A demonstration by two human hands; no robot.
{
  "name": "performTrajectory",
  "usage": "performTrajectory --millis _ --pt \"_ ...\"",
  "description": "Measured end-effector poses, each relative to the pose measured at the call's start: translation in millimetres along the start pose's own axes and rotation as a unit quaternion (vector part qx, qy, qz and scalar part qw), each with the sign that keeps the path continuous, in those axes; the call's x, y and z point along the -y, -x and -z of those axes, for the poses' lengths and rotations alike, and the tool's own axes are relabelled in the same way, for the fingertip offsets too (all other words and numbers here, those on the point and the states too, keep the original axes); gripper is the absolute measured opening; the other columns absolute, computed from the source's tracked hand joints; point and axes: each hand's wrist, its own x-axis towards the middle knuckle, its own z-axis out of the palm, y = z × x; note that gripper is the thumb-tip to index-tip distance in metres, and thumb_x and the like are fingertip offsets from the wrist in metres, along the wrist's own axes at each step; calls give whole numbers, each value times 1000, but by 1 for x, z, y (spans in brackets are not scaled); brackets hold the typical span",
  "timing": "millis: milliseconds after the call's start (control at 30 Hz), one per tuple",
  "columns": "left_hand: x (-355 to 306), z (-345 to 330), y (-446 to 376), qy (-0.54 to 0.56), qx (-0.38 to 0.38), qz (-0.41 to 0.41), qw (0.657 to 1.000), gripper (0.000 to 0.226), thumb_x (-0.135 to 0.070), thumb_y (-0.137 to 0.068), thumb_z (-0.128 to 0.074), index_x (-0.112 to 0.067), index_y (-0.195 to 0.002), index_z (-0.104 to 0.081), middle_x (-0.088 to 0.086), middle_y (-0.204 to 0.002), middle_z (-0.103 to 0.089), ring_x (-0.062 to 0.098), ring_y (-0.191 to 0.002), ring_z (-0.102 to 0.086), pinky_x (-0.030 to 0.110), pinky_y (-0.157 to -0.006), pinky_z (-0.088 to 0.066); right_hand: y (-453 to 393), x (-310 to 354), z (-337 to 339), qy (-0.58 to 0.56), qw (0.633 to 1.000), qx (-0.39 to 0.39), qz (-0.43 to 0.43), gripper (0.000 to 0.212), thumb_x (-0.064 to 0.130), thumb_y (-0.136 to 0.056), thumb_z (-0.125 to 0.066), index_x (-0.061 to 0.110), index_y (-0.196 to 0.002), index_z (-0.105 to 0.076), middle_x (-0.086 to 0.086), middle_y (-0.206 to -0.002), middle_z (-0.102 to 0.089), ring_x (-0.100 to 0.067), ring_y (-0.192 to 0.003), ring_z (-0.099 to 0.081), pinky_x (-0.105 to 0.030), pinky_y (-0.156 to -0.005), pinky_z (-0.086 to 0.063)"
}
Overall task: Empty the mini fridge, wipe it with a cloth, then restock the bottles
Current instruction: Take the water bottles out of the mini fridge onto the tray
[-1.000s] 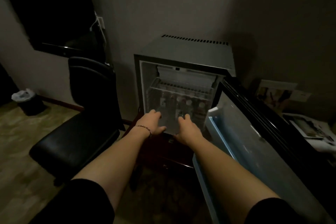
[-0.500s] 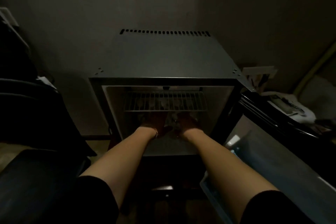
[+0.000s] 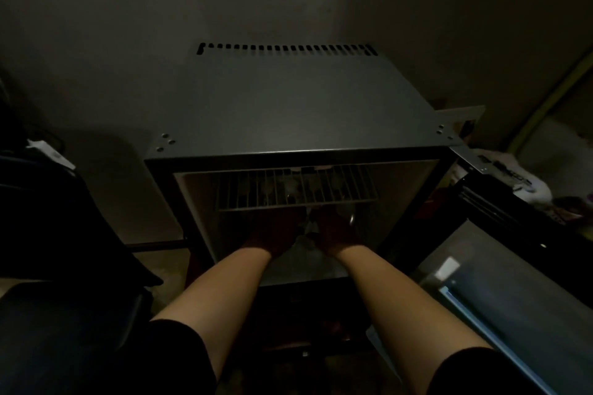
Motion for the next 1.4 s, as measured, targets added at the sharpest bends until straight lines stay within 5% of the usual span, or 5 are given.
performTrajectory --millis 233,333,433,767,1400 --pt "-36 12 35 -54 6 -17 998 43 -27 -97 -55 -16 -138 -51 11 -144 -49 29 -130 -47 35 -110 -35 36 -15 -11 88 995 -20 36 50 34 -105 -43 18 -151 -35 -8 -148 -45 -29 -130 -49 -36 -111 -37" --pt "-51 8 63 -74 14 20 997 42 -25 -93 -62 -16 -133 -55 12 -137 -54 30 -122 -53 35 -102 -42 72 -24 -9 80 995 15 54 35 27 -96 -59 12 -128 -56 -8 -118 -62 -27 -106 -63 -37 -91 -52" --pt "-70 -1 110 -101 -15 52 993 32 -26 -88 -69 -18 -117 -60 8 -120 -56 27 -106 -59 36 -93 -49 119 -34 -2 100 991 -3 84 25 25 -87 -68 17 -108 -59 -10 -114 -51 -33 -106 -61 -37 -92 -50" --pt "-165 -63 261 -100 -40 83 991 35 -28 -88 -70 -16 -117 -56 7 -121 -43 29 -108 -56 39 -95 -46 273 -93 4 124 978 -5 165 25 21 -85 -68 18 -108 -62 -6 -115 -45 -29 -100 -59 -39 -87 -54" --pt "-339 -199 388 -89 10 4 996 36 -26 -84 -73 -15 -116 -60 8 -122 -46 30 -108 -56 38 -93 -47 476 -267 11 124 988 -26 87 22 19 -83 -70 17 -105 -68 -5 -117 -53 -26 -97 -62 -39 -85 -57"
